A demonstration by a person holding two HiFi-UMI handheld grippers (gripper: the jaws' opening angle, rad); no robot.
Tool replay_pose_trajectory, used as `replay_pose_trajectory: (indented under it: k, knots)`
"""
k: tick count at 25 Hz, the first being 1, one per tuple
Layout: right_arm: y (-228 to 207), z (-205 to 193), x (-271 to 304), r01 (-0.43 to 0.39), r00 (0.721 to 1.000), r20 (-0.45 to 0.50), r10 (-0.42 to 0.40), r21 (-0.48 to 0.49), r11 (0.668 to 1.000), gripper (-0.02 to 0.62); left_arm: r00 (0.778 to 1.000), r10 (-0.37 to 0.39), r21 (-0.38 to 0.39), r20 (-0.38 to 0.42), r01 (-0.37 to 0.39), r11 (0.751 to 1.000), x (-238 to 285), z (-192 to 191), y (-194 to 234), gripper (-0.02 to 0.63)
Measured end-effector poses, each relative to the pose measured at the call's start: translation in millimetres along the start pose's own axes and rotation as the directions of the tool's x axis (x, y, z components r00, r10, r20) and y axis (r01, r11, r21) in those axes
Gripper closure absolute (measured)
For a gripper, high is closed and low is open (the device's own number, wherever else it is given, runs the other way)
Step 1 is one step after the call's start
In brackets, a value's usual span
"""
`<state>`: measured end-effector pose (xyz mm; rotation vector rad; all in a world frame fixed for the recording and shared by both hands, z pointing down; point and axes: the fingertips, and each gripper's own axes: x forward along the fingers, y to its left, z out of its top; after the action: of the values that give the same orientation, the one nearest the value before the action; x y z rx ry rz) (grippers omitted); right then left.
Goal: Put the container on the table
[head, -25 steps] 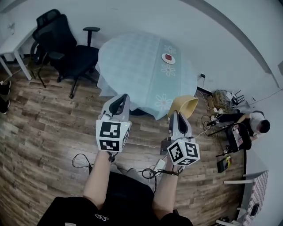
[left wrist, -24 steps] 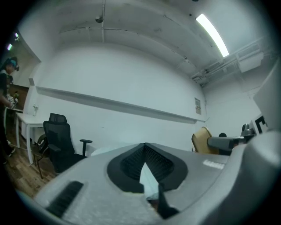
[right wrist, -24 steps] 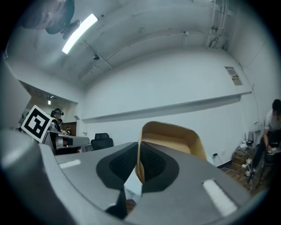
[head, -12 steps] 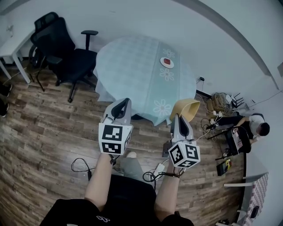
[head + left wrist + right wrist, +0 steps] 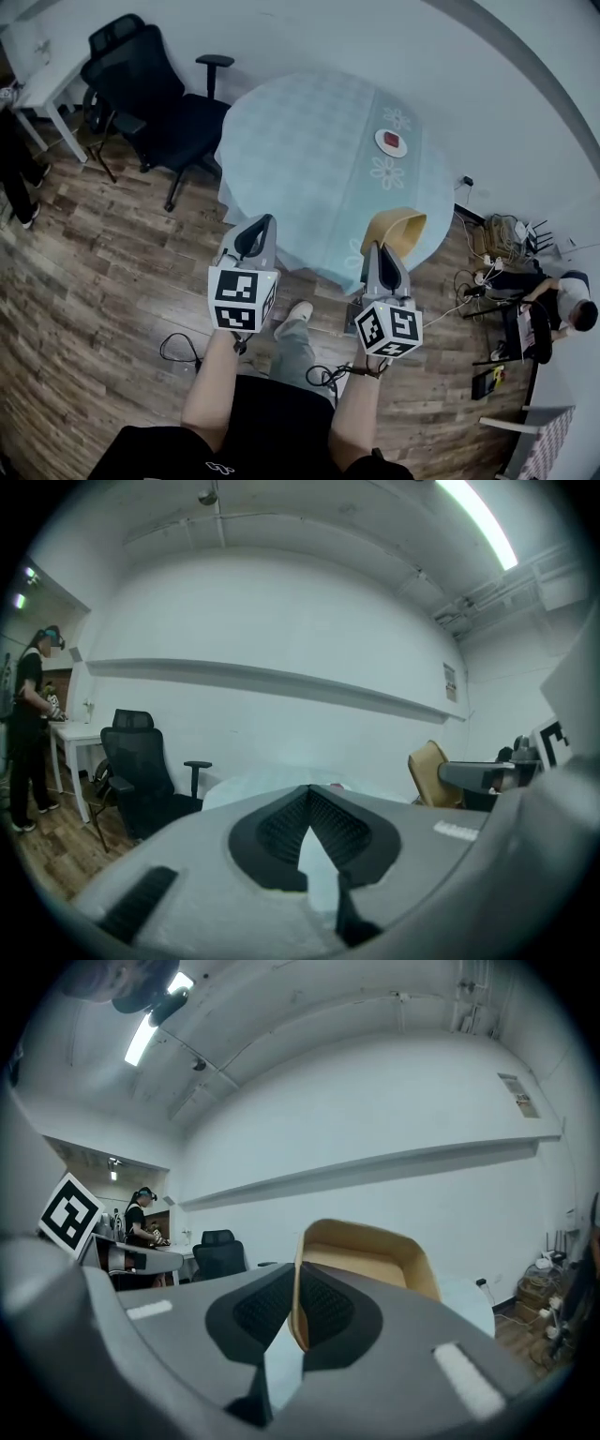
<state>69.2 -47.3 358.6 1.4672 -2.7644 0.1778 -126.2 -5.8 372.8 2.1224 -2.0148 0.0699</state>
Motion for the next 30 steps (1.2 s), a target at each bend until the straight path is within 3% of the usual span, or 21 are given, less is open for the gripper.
replay_pose_trajectory:
  k: [7, 14, 20, 25, 28, 30]
  knots:
    - [-102, -27, 90, 0.065, 0.997, -0.047, -0.059, 0.123, 0.99, 0.568, 0.992, -0.004, 0.05, -0.123, 0.011, 0.999, 115, -15, -13, 0.604]
    - [-199, -14, 163, 0.078, 0.997, -0.015, -0.076, 0.216, 0.973, 0.568, 0.99, -0.026, 0.035, -0.141, 0.032, 0.999, 225, 15, -48, 0.604]
    - [-259, -18, 198, 0.119, 0.993, -0.019, -0.118, 0.246, 0.962, 0.568, 0.985, -0.048, 0.057, -0.167, 0.058, 0.997, 282, 17, -72, 0.604]
    - [-262, -28, 234, 0.104, 0.993, -0.08, -0.092, 0.164, 0.981, 0.568, 0.977, -0.055, 0.042, -0.208, 0.065, 0.997, 310, 4, -63, 0.604]
    - [-235, -45, 263, 0.068, 0.982, -0.171, -0.074, -0.045, 0.997, 0.566, 0.969, -0.042, 0.017, -0.242, 0.047, 0.999, 322, -10, -40, 0.604]
    - [-214, -55, 281, 0.013, 0.973, -0.226, -0.056, -0.189, 0.982, 0.567, 0.962, -0.037, 0.009, -0.271, 0.041, 0.999, 333, -20, -25, 0.604]
